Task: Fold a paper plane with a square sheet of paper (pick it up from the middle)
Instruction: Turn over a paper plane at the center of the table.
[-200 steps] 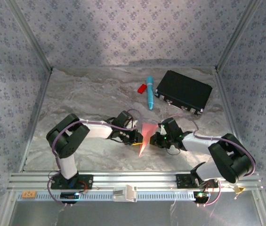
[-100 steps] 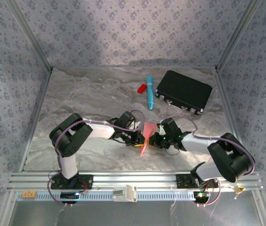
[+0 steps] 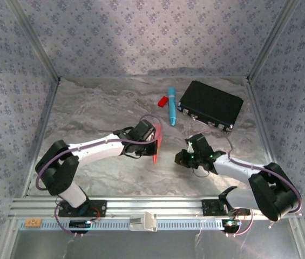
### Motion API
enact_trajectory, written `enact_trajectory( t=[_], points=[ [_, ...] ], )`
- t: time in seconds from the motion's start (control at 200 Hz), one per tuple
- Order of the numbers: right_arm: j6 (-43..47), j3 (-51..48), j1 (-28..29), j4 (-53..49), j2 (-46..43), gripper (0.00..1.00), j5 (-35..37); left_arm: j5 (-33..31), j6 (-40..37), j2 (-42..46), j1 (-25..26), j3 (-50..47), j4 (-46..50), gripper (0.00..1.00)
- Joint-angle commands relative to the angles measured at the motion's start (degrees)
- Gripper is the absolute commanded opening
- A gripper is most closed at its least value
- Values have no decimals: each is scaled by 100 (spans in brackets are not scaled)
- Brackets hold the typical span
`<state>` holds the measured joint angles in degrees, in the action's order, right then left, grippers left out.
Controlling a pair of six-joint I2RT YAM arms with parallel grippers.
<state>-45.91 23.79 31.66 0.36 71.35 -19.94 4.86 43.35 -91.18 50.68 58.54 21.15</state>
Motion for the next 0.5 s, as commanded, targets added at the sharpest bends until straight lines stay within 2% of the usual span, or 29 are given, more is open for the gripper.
enact_trajectory(
  t=[0.0,0.495],
  points=[
    [39,174,-38,-321,-121,11,242,-1315,-108,9,30,173,1343,0],
    [-29,394,-31,-269,-22,12,292,-1345,-22,-559,145,255,1481,2]
  ],
)
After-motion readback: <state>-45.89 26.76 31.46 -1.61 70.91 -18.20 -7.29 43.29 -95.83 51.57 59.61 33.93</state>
